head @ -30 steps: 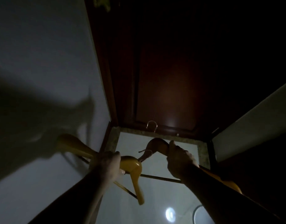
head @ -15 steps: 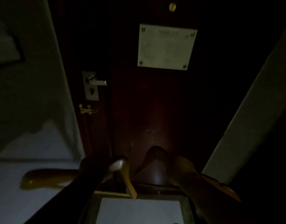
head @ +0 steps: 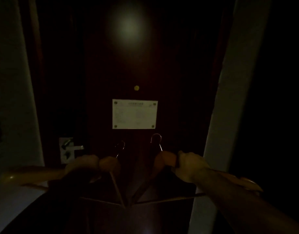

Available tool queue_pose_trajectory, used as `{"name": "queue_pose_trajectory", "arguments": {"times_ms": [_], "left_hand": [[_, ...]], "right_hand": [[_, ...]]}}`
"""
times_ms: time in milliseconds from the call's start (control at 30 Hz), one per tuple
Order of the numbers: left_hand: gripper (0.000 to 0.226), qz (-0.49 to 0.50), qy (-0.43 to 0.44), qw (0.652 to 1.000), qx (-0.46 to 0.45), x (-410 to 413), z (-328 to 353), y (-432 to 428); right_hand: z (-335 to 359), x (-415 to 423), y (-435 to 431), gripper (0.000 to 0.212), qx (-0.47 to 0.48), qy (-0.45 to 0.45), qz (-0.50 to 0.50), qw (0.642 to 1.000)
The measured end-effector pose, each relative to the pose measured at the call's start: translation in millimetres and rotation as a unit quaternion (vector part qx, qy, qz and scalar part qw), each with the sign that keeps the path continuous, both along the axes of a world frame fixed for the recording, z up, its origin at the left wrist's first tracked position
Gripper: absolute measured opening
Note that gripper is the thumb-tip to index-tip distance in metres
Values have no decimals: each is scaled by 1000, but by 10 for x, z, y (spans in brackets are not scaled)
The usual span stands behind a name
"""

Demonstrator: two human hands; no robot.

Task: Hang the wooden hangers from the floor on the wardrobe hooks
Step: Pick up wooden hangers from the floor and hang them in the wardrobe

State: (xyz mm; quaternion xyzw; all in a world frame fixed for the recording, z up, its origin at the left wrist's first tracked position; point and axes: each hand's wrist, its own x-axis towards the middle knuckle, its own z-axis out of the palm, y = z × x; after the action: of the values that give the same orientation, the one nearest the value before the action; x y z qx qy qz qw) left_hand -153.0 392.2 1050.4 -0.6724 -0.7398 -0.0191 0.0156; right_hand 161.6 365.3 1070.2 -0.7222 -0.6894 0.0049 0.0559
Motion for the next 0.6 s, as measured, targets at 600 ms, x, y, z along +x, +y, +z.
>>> {"name": "queue_pose_trajectory", "arguments": {"times_ms": [600], "left_hand": [[27, -289, -307, 906, -38, 755, 858, -171]], "right_hand": [[856, 151, -1456, 39, 110, 12, -159, 981]]}}
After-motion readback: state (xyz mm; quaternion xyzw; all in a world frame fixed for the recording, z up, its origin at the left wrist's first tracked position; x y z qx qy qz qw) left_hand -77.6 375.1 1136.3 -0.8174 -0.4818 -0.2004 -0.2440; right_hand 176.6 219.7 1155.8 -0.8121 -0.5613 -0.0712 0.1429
